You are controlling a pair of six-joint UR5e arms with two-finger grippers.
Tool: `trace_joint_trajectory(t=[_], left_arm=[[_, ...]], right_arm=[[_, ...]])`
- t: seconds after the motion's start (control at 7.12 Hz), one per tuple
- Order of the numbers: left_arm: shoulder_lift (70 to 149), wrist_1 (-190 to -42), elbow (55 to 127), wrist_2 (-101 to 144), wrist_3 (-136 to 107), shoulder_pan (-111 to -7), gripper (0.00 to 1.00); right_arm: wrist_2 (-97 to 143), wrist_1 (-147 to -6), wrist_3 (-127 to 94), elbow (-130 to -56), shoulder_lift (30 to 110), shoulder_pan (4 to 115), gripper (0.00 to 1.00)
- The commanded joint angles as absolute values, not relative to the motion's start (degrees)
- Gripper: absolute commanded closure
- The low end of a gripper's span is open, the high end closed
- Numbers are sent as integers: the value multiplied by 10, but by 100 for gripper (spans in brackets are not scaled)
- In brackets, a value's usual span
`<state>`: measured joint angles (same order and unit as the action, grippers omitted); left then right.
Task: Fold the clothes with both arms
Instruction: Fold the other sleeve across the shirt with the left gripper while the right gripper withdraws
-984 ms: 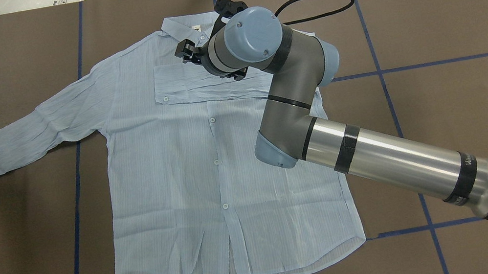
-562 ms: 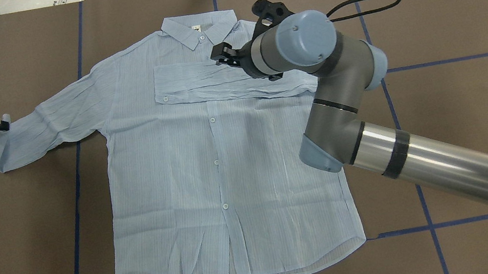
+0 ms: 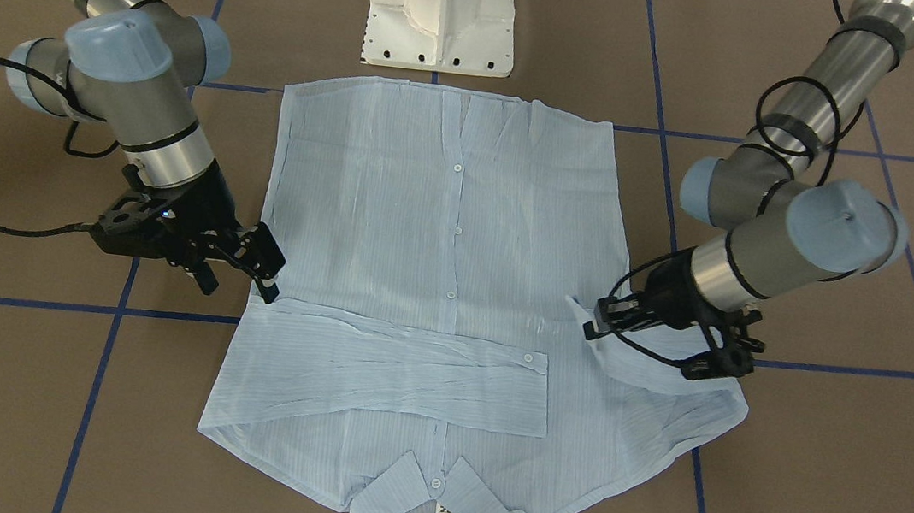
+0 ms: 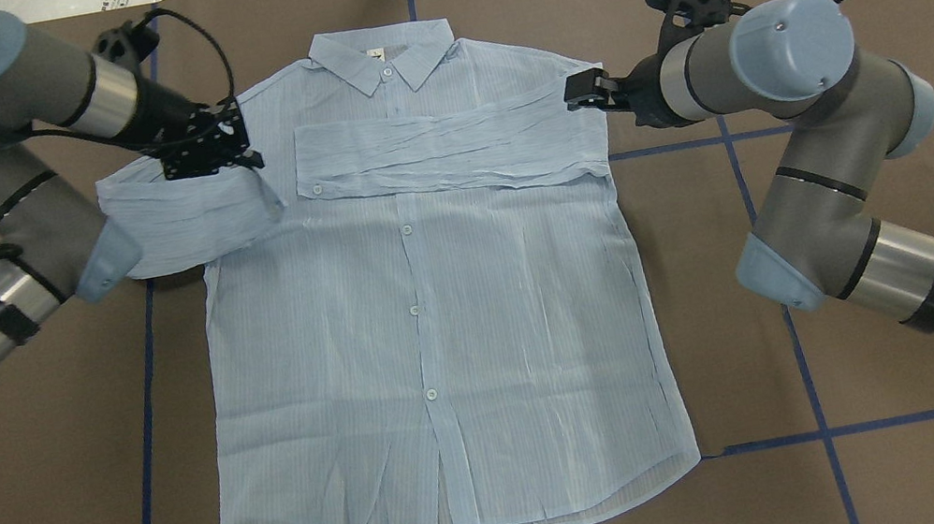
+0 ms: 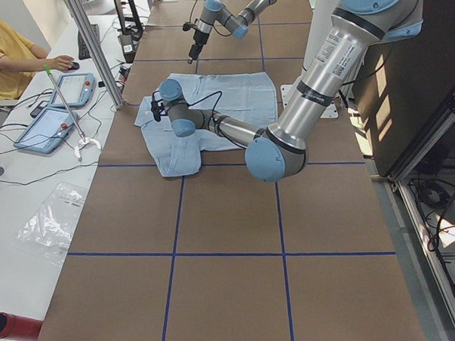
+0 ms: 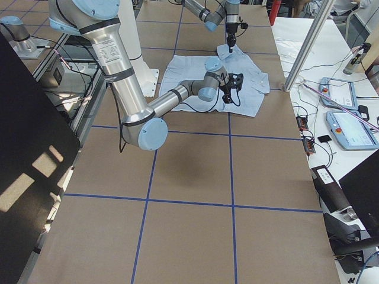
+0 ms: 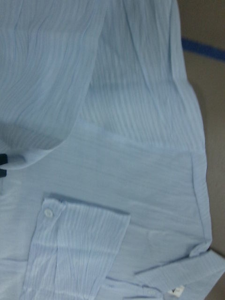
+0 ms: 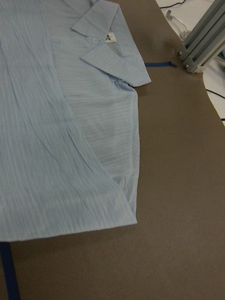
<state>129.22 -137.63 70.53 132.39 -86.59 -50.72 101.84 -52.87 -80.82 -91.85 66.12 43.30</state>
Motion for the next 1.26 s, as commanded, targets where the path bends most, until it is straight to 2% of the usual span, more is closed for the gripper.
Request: trace_joint_trajectory(t=[0.0,0.56,0.7,0.84,0.98,1.12], left_arm=[[1414,-1377,633,1241,-952,-452,100],[1492,-1377,569,1164,-967,-411,100],[1500,-1378,559,1134,-977,-399,71],[1504,-1378,559,1132,-976,-391,23],[1506,-1378,563,1132,-981,-392,8],[1500,-1375,586,1136,-986,-391,5]], right_arm=[[1029,-528,-791,-934,692,446,1],[1027,-525,-773,-940,726,449,1],[1029,-495,-770,-946,749,450,1],[1029,-469,-770,-945,768,448,1],[1028,-467,-779,-950,773,447,1],[1033,-467,-780,-961,780,440,0]])
